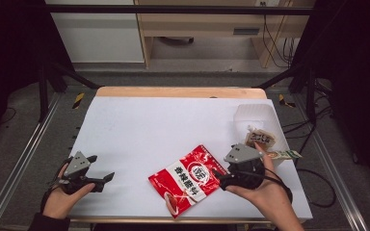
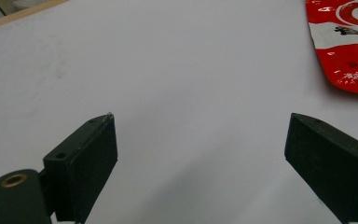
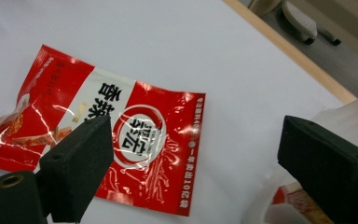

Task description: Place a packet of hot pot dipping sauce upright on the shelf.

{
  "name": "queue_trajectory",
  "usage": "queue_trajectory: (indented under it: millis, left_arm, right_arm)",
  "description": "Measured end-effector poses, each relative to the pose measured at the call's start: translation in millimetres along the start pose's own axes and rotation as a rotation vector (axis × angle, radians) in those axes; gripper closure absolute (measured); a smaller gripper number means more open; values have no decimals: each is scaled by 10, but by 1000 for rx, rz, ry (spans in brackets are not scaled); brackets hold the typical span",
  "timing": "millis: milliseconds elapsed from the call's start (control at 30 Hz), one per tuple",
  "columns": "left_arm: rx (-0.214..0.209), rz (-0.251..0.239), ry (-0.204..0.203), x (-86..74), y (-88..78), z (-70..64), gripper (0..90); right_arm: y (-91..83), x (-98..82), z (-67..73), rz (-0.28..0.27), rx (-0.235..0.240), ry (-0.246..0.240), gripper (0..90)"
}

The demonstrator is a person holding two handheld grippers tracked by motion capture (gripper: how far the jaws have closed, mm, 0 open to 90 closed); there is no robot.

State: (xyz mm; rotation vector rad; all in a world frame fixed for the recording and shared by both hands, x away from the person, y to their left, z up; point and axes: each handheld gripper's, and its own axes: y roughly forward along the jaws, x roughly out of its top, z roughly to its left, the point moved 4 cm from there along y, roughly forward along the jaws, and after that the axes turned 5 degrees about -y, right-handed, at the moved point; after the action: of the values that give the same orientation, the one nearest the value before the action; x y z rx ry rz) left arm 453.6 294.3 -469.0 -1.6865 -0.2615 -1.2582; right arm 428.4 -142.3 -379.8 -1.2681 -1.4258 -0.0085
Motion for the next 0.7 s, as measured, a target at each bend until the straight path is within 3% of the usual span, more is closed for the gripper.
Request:
queue_trajectory:
  millis: [133,333,467,700]
  left_arm:
    - [-10,2,12,16,14,-51,93]
    - [-22,2,24,35,43,-127,93]
    - [-34,9,39,45,66,-190,93]
    - [-48,16,57,53,97,-266,93]
  right_arm:
    - [121,-101,151,-19,26,35,113]
    - [317,-225,310,2,77,62,86]
    - [415,-287,345,-9,68,112,112]
    - [534,-401,367,27,14,122,103]
